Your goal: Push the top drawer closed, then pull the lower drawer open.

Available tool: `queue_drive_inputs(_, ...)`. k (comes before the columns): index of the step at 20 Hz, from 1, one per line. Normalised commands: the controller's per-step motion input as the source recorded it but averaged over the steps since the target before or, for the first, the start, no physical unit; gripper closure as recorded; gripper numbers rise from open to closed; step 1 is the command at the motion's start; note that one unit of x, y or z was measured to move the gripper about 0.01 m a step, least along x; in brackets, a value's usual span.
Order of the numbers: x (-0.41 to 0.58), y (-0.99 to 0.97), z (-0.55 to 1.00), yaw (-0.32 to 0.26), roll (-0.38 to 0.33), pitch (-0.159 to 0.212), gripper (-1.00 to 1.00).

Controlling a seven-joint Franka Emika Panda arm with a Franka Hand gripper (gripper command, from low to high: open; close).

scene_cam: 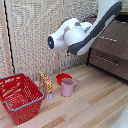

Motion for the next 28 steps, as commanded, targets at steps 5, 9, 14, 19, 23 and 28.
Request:
queue_drive_inputs(5, 0.0, -0.51, 0.37, -0.019, 0.045, 0.117, -1.0)
queue_drive_inputs(9, 0.007, -0.47, 0.33, -0.008, 0.0, 0.19, -1.0)
queue_drive_inputs(14, 0.028, -0.34, 0.13, -0.006, 0.0, 0.142, 1.0)
queue_drive_inputs(19, 0.013, -0.01, -0.02, 0.0, 0.003, 0.012, 1.0)
queue_drive_inputs(23, 0.012, 0.01, 0.0, 0.042, -0.017, 0.039, 1.0)
queue_drive_inputs(28, 0.144, 0.01, 0.04, 0.003, -0.148, 0.005, 1.0)
